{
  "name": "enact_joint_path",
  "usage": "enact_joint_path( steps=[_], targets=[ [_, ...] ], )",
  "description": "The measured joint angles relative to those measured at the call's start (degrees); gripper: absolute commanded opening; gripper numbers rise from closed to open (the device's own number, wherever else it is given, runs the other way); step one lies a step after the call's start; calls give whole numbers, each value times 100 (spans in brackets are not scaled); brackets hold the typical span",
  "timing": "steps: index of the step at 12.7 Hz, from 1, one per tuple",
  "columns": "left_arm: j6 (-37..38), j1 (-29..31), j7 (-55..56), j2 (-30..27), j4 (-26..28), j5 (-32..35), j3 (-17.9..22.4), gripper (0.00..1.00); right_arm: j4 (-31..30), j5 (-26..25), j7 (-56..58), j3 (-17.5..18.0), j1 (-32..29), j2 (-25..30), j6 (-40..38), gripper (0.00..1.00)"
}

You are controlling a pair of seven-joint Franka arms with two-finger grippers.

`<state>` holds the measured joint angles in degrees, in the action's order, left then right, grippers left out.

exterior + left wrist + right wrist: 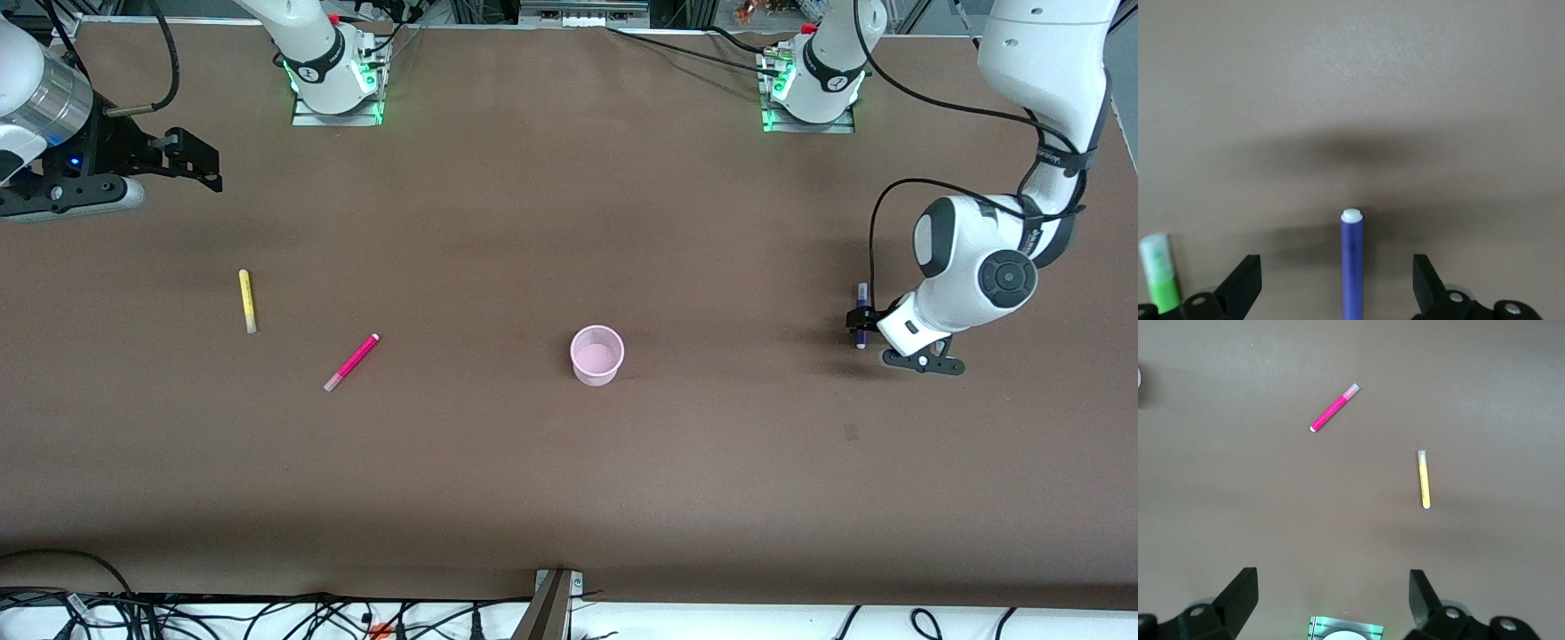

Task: Organize pens into pink holder with both arms
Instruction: 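Reach the left gripper down to the blue marker and grasp it, then lift the blue marker while the right gripper reaches the pink marker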

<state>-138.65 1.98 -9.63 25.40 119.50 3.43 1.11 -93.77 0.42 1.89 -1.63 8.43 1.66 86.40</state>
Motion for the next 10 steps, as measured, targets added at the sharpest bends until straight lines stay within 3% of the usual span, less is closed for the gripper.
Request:
enact_joint_path(
  steps=[2,4,7,9,10],
  targets=[
    [-194,0,-56,144,84,0,-4,94,2,0,0,-1,-1,0,35,100],
    [-402,0,-157,248,126,1,-7,68,4,0,0,-8,-4,0,112,100],
    [-576,-1,-333,352,143,1,-10,19,5,0,0,-17,-10,0,363,100],
    [-577,-1,-367,307,139,1,-11,0,5,0,-2,-24,-18,-4,549,100],
    [-574,-1,-393,290,139,0,-17,0,5,0,-3,-38,-31,-22,666,100]
  ],
)
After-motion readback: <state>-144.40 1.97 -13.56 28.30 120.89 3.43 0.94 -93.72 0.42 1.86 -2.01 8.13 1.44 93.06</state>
